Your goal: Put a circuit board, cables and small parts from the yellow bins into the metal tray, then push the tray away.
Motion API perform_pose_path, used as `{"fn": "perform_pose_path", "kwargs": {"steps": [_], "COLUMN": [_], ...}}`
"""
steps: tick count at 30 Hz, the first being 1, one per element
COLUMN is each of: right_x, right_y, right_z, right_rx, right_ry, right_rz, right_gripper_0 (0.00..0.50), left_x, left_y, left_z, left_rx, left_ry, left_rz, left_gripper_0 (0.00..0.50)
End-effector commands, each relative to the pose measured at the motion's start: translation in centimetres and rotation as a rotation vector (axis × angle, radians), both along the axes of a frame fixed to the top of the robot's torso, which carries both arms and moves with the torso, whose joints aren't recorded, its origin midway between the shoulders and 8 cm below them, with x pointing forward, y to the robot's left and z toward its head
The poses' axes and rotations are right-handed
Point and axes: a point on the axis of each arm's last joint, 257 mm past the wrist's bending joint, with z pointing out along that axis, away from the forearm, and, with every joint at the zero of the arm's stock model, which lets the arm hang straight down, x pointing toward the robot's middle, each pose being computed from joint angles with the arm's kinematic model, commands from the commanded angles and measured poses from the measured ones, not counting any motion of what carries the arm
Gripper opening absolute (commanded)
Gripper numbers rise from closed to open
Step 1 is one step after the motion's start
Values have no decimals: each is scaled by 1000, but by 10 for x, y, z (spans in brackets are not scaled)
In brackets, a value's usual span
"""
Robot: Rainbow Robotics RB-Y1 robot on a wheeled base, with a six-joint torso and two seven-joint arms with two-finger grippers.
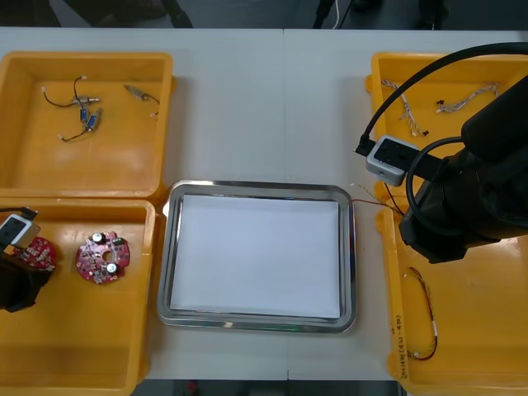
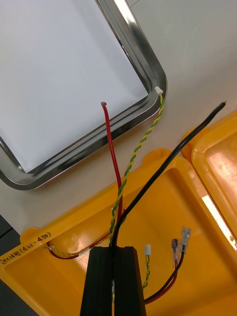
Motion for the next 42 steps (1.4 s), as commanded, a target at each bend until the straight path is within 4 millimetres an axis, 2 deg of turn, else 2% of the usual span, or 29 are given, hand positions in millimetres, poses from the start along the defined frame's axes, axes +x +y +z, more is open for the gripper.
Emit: {"fn": "perform_pose_path", "kwargs": {"steps": [1, 10, 20, 25, 32, 37, 42], "right_x": [2, 2, 0, 0, -1, -1, -1], "right_y": [2, 2, 3, 3, 3, 4, 4], "right_z": [7, 7, 6, 6, 6, 6, 6], "right_rx": [-11, -14, -11, -11, -11, -11, -10], "right_ry": [-17, -18, -12, -11, -10, -11, -7], "right_rz": [14, 19, 20, 21, 22, 24, 23], "right_gripper_0": [0, 0, 0, 0, 0, 0, 0], "left_x": [-12, -23, -41, -57, -66, -63, -60], "left_y": [7, -15, -37, -40, -38, -42, -41], "left_z": [13, 14, 1, -9, -19, -29, -28], "left_rx": [59, 15, -36, -43, -37, -45, -46], "left_ry": [-13, -16, -4, 22, 42, 26, 23], "left_rz": [-64, -68, -65, -61, -56, -55, -52], "left_gripper_0": [0, 0, 0, 0, 0, 0, 0]}}
